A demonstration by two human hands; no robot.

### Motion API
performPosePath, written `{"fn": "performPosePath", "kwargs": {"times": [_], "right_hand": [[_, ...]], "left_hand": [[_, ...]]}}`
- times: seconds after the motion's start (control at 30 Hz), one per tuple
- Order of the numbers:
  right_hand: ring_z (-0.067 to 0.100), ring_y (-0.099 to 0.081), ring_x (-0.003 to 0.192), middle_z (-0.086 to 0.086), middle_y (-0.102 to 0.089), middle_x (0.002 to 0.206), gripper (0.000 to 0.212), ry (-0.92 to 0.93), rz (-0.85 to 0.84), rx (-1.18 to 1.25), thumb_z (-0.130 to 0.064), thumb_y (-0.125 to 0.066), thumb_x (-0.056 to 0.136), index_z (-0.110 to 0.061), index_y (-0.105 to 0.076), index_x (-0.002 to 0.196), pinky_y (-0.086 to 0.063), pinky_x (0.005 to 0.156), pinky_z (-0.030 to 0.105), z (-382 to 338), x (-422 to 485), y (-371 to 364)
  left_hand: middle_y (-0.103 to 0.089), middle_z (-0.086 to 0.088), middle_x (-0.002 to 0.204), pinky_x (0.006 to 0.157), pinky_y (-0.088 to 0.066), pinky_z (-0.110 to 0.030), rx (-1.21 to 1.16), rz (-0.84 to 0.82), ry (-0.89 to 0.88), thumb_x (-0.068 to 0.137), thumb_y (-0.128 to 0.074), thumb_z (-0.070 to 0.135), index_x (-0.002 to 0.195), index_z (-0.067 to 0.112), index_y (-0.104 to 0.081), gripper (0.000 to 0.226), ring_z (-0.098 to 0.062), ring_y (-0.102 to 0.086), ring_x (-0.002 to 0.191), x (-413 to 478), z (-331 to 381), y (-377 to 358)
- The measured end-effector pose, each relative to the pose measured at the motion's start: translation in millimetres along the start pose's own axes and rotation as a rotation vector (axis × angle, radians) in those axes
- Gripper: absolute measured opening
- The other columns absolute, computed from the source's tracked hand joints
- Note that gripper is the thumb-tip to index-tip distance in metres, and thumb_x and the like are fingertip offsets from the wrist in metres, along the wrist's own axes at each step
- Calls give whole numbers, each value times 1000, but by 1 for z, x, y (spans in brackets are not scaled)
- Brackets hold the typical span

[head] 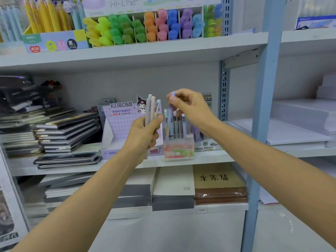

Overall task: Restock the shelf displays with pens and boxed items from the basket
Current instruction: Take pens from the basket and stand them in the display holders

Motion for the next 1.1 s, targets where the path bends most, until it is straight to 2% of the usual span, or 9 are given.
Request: {"fn": "performPosePath", "kwargs": {"times": [0.1, 0.17, 0.3, 0.53, 0.67, 0.77, 0.9, 1.03, 1.1], "right_hand": [[15, -65, 78, 10, -66, 89, 15, 10, 222, 28, -10, -55, 98, -1, -64, 105, -55, 70, 24, 6, 9, 26], [24, -65, 84, 13, -67, 92, 15, -5, 261, -94, -12, -56, 97, -1, -65, 104, -55, 76, 28, 16, 13, 34], [24, -67, 89, 12, -70, 93, 18, -46, 205, -272, -13, -59, 95, -1, -69, 103, -55, 87, 39, 41, 11, 23], [15, -66, 79, 5, -72, 85, 15, 13, 79, -499, -14, -60, 94, -5, -71, 99, -54, 82, 32, 51, 17, 13], [3, -61, 67, 1, -69, 79, 13, 11, 28, -497, -15, -63, 92, -9, -66, 104, -56, 74, 28, 51, 19, 10], [12, -62, 75, 1, -65, 83, 15, 62, 103, -495, -16, -66, 90, -17, -58, 102, -54, 73, 30, 51, 15, 7], [11, -48, 82, -5, -47, 94, 11, 89, 162, -667, -23, -68, 89, -20, -63, 97, -47, 73, 33, 53, 13, 4], [15, -50, 90, 0, -46, 98, 18, -41, 86, -746, -29, -61, 94, -21, -67, 110, -44, 76, 33, 59, 13, 2], [11, -50, 90, 0, -50, 102, 27, -39, 88, -658, -34, -56, 96, -21, -65, 118, -42, 79, 28, 52, 11, 2]], "left_hand": [[-47, 3, 70, 40, -27, -19, 15, 23, 57, 97, -53, 20, 99, 13, -55, 8, -9, -33, 48, 5, -7, 4], [-44, -1, 75, 42, -29, -21, 64, 35, 91, 98, -50, 21, 96, 13, -51, 8, -12, -33, 54, 6, -15, 7], [-53, 1, 67, 40, -36, -20, 72, -1, 101, 98, -55, 26, 91, 11, -56, 17, -8, -42, 46, 7, -23, 6], [-57, 5, 61, 45, -44, -23, 52, -123, 51, 103, -46, 28, 97, 15, -67, 25, -11, -51, 49, 3, -27, 5], [-58, 5, 61, 48, -47, -24, 46, -134, 44, 102, -47, 31, 99, 15, -67, 26, -11, -52, 50, 2, -27, 4], [-59, 3, 62, 52, -51, -25, 36, -152, 44, 102, -47, 30, 101, 14, -67, 26, -12, -54, 52, 0, -27, 3], [-57, 3, 60, 53, -51, -24, 42, -146, 48, 101, -48, 31, 104, 12, -68, 27, -12, -54, 52, -3, -25, 3], [-59, 5, 60, 52, -49, -20, 95, -139, 50, 101, -47, 34, 104, 15, -68, 29, -10, -54, 51, -7, -22, 4], [-59, 4, 61, 50, -47, -19, 114, -146, 44, 101, -47, 35, 106, 14, -68, 30, -10, -53, 51, -10, -19, 4]]}}
Point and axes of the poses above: each hand's wrist, its own x-axis towards the middle knuckle, its own y-axis out of the back of the hand, z = x × y, the point moved 5 cm from there along x, towards the middle knuckle
